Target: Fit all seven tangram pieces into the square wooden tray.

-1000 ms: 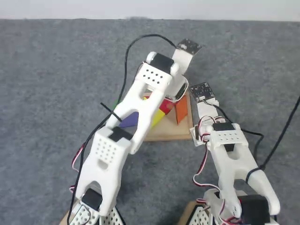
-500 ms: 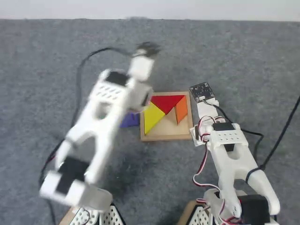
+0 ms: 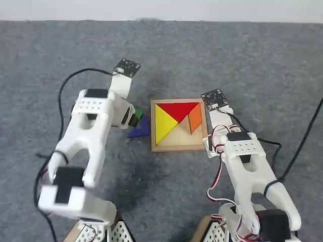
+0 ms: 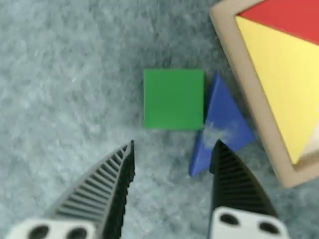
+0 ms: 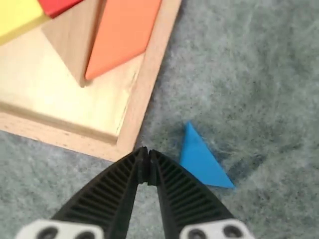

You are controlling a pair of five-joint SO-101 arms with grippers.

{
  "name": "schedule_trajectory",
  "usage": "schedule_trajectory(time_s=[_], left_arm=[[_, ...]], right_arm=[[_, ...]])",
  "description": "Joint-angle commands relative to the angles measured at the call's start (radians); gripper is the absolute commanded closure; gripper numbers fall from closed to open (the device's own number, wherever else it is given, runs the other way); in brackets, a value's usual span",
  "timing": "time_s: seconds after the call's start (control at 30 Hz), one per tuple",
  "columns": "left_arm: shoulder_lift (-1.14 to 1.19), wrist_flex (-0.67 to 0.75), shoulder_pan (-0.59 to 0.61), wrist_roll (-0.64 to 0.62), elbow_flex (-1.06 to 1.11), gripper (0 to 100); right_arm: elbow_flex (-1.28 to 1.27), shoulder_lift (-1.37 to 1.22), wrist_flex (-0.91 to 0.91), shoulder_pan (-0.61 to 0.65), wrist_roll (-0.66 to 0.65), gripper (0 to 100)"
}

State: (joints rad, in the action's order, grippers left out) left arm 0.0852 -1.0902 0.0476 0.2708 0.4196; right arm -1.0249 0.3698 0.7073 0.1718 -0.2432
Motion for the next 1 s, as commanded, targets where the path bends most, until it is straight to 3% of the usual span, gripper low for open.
schedule_trajectory(time_s=[0.0,0.5,0.77,0.97], left_arm=[[0.126,-0.032,0.008,0.049,-0.174,76],[0.394,-0.037,0.003,0.051,-0.361,77],[0.379,-0.083,-0.006,0.071,-0.364,92],[0.255,-0.155,-0.035,0.071,-0.378,95]], right_arm=[[-0.008,0.036,-0.015,0.010,-0.011,99.1],[-0.008,0.036,-0.018,0.010,-0.011,99.1],[-0.006,0.036,-0.018,0.010,-0.011,99.1],[-0.006,0.036,-0.018,0.010,-0.011,99.1]])
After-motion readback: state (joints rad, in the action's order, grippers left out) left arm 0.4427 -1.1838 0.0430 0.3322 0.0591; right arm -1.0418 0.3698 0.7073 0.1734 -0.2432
